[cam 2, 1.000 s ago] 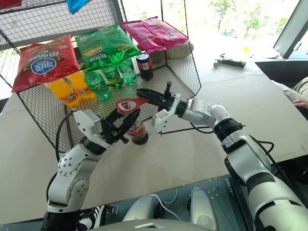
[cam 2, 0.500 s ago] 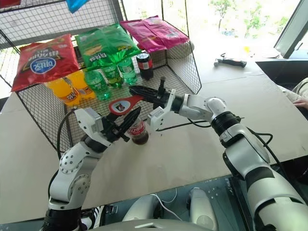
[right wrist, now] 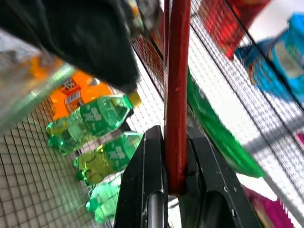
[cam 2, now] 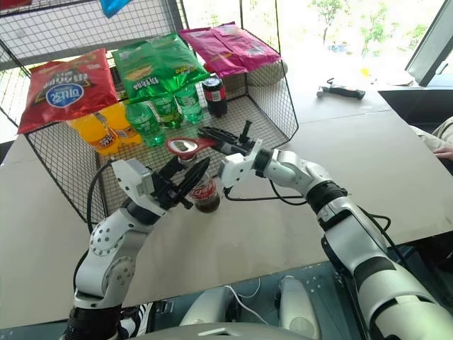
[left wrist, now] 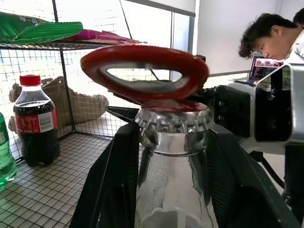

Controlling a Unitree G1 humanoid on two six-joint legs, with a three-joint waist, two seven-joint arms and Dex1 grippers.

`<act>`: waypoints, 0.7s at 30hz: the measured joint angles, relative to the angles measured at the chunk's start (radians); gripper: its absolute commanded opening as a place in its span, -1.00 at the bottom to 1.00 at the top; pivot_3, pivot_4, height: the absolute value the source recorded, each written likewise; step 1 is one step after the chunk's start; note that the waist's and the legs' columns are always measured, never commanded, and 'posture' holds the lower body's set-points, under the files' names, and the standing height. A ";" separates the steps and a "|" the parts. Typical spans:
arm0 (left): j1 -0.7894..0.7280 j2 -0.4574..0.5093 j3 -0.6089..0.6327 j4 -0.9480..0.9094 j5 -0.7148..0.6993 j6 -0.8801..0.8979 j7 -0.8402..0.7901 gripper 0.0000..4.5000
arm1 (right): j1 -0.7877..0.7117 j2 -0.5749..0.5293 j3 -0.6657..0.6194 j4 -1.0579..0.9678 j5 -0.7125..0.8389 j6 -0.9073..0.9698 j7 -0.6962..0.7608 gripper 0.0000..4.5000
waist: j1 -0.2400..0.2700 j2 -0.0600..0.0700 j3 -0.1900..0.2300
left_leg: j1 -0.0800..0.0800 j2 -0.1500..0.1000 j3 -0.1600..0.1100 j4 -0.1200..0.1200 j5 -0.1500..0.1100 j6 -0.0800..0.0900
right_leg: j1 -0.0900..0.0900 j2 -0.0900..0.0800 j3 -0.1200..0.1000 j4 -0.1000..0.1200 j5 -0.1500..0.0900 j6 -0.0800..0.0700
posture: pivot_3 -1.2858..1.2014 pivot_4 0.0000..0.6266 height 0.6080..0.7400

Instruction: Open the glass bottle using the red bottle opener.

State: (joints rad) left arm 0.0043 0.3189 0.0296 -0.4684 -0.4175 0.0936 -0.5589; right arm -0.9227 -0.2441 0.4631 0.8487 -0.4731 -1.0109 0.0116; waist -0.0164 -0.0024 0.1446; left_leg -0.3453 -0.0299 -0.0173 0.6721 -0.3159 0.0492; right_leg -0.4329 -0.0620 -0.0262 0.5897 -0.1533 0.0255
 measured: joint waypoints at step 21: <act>0.020 0.003 -0.009 0.013 0.002 0.015 -0.015 0.39 | 0.125 0.026 -0.087 -0.066 0.129 0.092 0.160 -1.00 | 0.000 -0.004 0.012 | -0.002 0.000 0.000 -0.001 0.000 0.000 | -0.003 0.000 0.000 0.000 0.000 0.000 | 0.03 -0.52 0.92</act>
State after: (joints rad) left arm 0.0247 0.3220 0.0210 -0.4558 -0.4150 0.1088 -0.5740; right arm -0.7977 -0.2184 0.3760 0.7824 -0.3443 -0.9191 0.1718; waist -0.0168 -0.0066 0.1567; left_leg -0.3475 -0.0297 -0.0172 0.6711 -0.3159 0.0490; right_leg -0.4356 -0.0624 -0.0263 0.5901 -0.1532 0.0256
